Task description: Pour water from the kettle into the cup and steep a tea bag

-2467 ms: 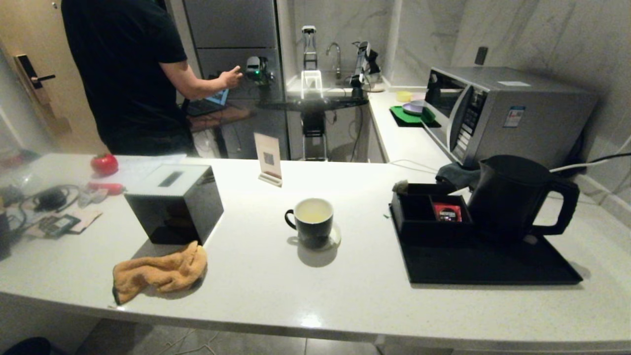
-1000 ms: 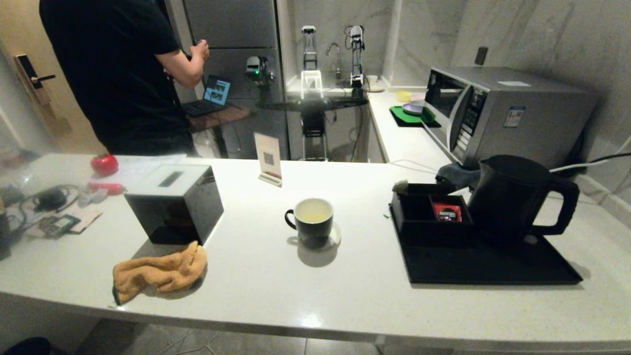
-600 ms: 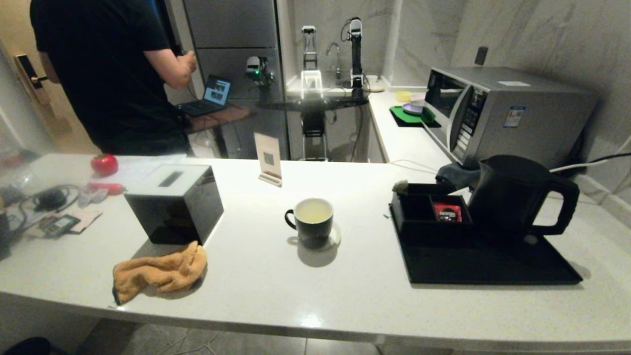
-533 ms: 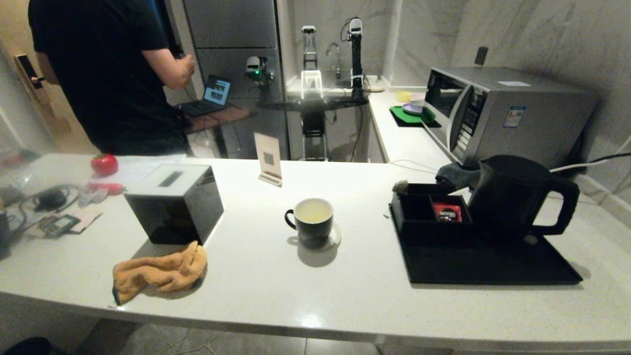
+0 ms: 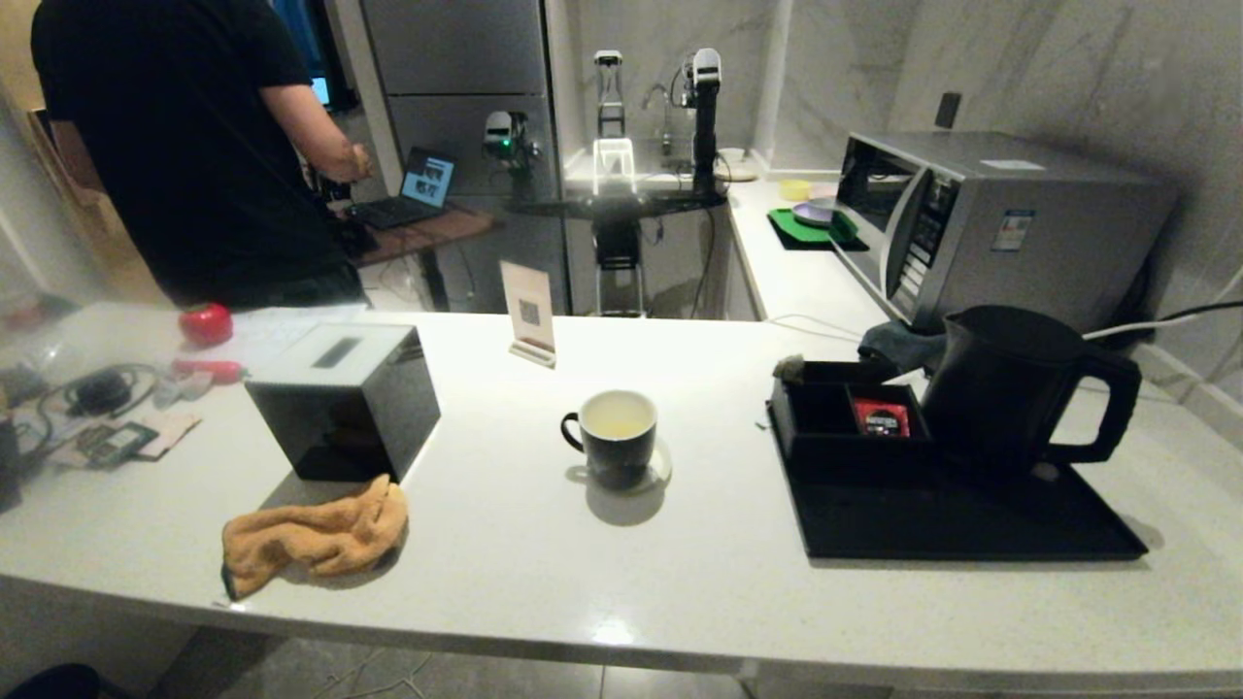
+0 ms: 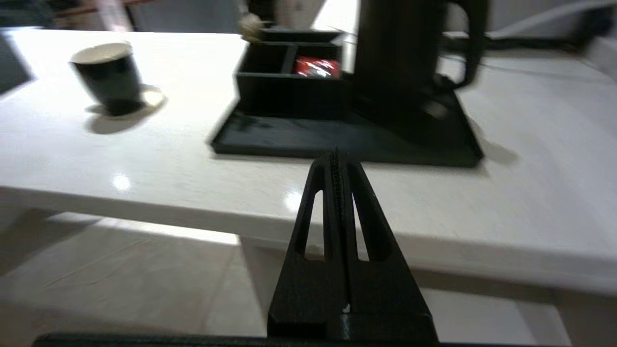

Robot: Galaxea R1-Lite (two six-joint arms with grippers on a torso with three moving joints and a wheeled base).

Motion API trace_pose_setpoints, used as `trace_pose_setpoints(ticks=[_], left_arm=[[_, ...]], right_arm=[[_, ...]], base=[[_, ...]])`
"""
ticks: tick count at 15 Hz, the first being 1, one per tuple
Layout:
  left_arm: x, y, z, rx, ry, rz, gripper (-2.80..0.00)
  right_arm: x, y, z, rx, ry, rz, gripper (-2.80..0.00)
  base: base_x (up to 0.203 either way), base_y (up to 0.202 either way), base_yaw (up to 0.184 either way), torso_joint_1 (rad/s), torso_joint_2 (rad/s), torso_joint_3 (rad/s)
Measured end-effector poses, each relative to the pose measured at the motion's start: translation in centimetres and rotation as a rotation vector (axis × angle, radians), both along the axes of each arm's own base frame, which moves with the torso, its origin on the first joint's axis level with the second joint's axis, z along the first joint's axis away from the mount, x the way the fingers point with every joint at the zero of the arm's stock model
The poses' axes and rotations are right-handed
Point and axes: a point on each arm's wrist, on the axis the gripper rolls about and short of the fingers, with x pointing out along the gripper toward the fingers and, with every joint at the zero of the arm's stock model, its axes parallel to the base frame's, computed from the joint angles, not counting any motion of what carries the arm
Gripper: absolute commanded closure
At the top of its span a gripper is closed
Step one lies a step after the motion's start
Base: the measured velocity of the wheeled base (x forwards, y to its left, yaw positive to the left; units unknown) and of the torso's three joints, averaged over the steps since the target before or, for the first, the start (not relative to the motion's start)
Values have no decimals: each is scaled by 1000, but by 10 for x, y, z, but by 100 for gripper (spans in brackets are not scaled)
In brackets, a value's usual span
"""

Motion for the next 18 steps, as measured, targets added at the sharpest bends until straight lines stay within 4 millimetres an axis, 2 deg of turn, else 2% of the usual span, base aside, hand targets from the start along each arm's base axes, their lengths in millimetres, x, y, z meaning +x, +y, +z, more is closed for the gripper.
trace_pose_setpoints(ticks=[3,5,9,12,18], left_arm=[[0,0,0,0,0,0,0],[0,0,0,0,0,1,0],[0,0,0,0,0,0,0],[0,0,0,0,0,0,0],[0,0,0,0,0,0,0]], right_arm=[[6,1,31,-1,17,53,0],[18,2,55,-2,28,85,0],[63,4,92,-31,42,177,0],[103,7,106,-79,37,278,0],[181,26,110,-98,93,428,0]], base=[[0,0,0,0,0,0],[0,0,0,0,0,0],[0,0,0,0,0,0],[0,0,0,0,0,0],[0,0,0,0,0,0]])
